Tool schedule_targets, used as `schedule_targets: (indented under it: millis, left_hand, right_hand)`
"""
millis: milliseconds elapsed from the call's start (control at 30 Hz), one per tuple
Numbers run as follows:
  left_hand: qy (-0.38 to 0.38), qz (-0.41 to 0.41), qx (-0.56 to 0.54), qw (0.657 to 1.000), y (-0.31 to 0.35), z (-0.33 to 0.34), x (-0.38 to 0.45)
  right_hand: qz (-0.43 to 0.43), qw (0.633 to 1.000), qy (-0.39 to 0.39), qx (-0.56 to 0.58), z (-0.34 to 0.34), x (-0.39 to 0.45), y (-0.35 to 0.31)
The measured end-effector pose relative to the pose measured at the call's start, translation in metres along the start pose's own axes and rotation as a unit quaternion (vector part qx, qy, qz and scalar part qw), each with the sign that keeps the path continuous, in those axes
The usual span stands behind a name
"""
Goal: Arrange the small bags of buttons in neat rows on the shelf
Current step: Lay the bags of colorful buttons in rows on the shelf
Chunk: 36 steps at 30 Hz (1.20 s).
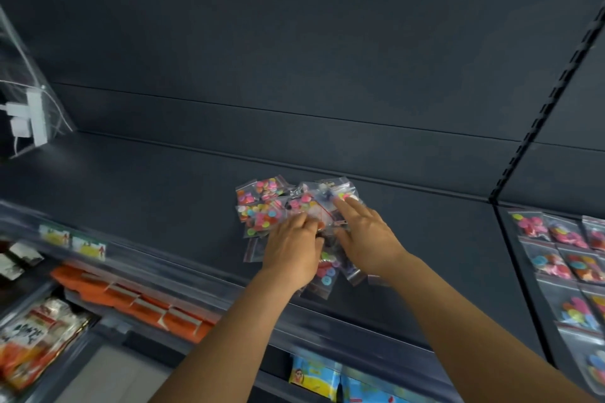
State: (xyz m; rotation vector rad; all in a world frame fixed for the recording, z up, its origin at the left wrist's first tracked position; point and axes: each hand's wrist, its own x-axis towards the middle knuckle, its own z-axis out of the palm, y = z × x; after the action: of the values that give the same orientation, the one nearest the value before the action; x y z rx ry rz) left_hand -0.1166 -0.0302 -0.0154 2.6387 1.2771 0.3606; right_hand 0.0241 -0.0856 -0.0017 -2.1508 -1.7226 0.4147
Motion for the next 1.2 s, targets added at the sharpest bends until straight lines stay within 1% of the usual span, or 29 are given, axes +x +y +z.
schedule_targets:
  millis: [100, 233, 300, 367, 433, 533, 600, 700, 767, 900, 1033, 1200]
  left_hand:
    - [0.015, 0.007, -0.025, 1.000, -0.003, 0.001, -0.002]
    - [0.051, 0.007, -0.060, 0.997, -0.007, 0.001, 0.001]
    - [0.067, -0.012, -0.084, 0.994, -0.007, 0.000, 0.003]
    - [0.067, -0.030, -0.104, 0.992, -0.007, 0.001, 0.006]
    - [0.061, -0.037, -0.108, 0.992, -0.008, 0.001, 0.009]
    - [0.053, -0.037, -0.086, 0.994, -0.010, 0.001, 0.013]
    - [0.055, -0.033, -0.071, 0.995, -0.011, 0.002, 0.014]
    - [0.063, -0.033, -0.082, 0.994, -0.011, 0.003, 0.013]
    - [0.056, -0.033, -0.085, 0.994, -0.010, 0.003, 0.015]
    - [0.039, -0.036, -0.065, 0.996, -0.008, 0.004, 0.022]
    - [0.035, -0.054, -0.079, 0.995, -0.009, 0.004, 0.026]
    - [0.060, -0.057, -0.101, 0.991, -0.010, 0.005, 0.027]
  right_hand:
    - [-0.017, 0.999, -0.016, -0.031, 0.001, 0.010, -0.001]
    - [-0.029, 0.998, 0.048, -0.027, 0.002, 0.007, 0.005]
    - [-0.017, 0.998, 0.058, -0.030, 0.002, 0.005, 0.010]
    - [-0.005, 0.998, 0.059, -0.034, 0.001, 0.005, 0.012]
    - [0.018, 0.998, 0.058, -0.015, 0.000, 0.006, 0.012]
    - [0.049, 0.996, 0.067, 0.027, 0.000, 0.007, 0.013]
    - [0.064, 0.994, 0.083, 0.040, 0.001, 0.009, 0.016]
    - [0.085, 0.988, 0.115, 0.051, 0.000, 0.015, 0.020]
    - [0.092, 0.988, 0.111, 0.053, -0.001, 0.022, 0.021]
    - [0.111, 0.987, 0.077, 0.089, 0.000, 0.038, 0.020]
    - [0.134, 0.981, 0.086, 0.112, -0.002, 0.046, 0.020]
    - [0.139, 0.965, 0.113, 0.192, -0.006, 0.049, 0.017]
